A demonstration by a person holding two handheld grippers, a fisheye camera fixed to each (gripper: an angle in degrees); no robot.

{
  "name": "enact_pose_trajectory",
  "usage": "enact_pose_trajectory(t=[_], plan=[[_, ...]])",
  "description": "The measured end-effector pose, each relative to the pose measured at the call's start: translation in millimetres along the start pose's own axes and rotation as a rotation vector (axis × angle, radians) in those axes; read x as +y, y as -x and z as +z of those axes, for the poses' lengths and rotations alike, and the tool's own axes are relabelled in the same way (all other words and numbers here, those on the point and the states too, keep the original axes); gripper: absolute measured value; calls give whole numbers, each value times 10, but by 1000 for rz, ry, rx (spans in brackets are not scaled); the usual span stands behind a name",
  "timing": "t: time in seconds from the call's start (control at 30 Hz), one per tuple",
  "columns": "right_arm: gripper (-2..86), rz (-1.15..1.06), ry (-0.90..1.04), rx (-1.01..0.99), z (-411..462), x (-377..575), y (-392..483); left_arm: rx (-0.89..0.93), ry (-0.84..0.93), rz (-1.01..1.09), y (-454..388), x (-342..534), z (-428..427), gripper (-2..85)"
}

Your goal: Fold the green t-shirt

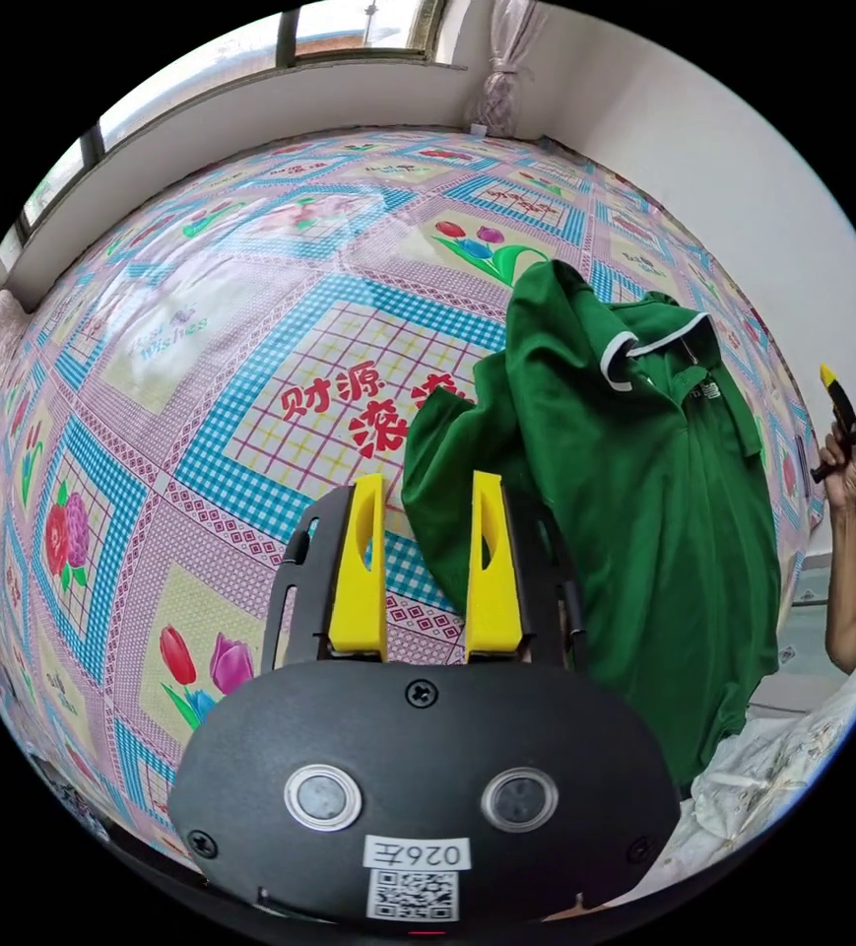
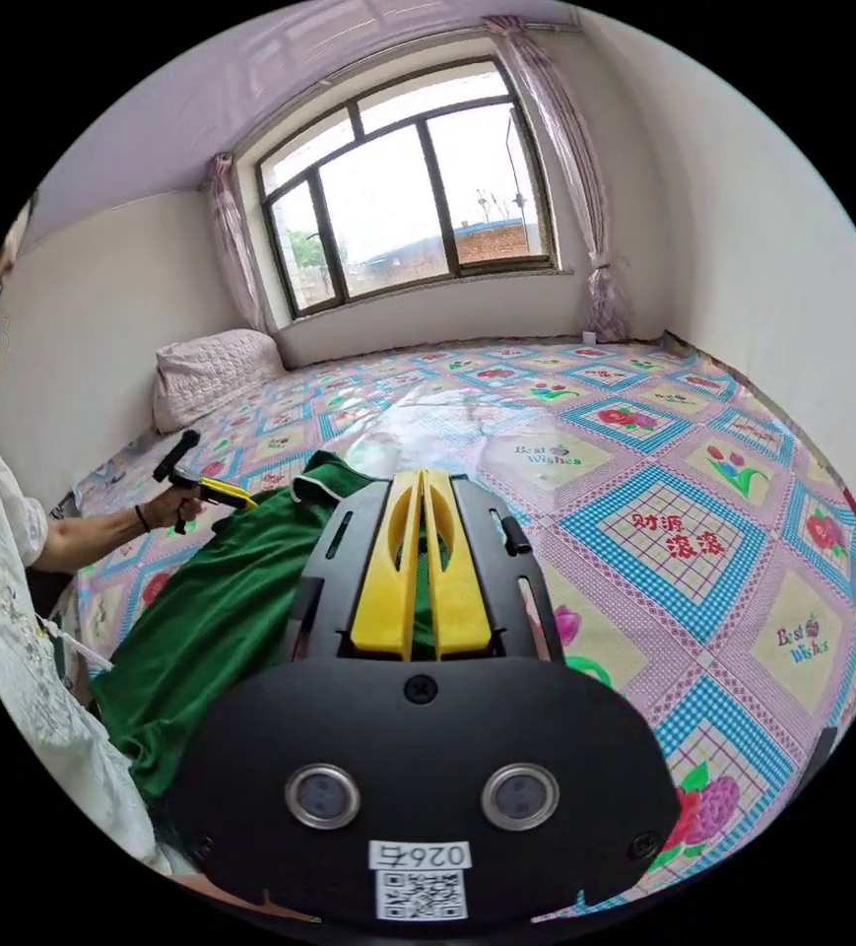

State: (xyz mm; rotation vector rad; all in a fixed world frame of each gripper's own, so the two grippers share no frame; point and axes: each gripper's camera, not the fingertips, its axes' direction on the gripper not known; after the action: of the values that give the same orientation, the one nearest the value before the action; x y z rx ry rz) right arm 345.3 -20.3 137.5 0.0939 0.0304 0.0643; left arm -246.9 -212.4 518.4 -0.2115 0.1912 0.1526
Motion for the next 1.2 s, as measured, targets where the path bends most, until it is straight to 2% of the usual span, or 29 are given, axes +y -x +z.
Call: enact_pose_trajectory(t=[0.07, 0.13, 0.47, 0.6, 0.73, 1.03, 1.2], plan=[[34, 2, 130, 160, 188, 127, 177, 28, 14, 38, -123, -25, 2, 26], [53, -6, 232, 223, 381, 245, 256, 21, 4, 39, -183, 2, -29, 15], [54, 7, 446, 90, 1168, 501, 228, -21, -72, -16, -311, 350, -414, 4], [40, -3, 500, 101, 1411, 521, 205, -70, -73, -50, -273, 436, -515, 3], [-9, -24, 527, 82, 1584, 443, 135, -80, -71, -108, -174, 528, -592, 3], [-16, -28, 487, 340, 1383, -44, -334, -129, -14, -105, -261, 577, -558, 4], [-14, 1, 617, 359, 1777, -162, -708, -120, 4, -111, -275, 563, -495, 6]])
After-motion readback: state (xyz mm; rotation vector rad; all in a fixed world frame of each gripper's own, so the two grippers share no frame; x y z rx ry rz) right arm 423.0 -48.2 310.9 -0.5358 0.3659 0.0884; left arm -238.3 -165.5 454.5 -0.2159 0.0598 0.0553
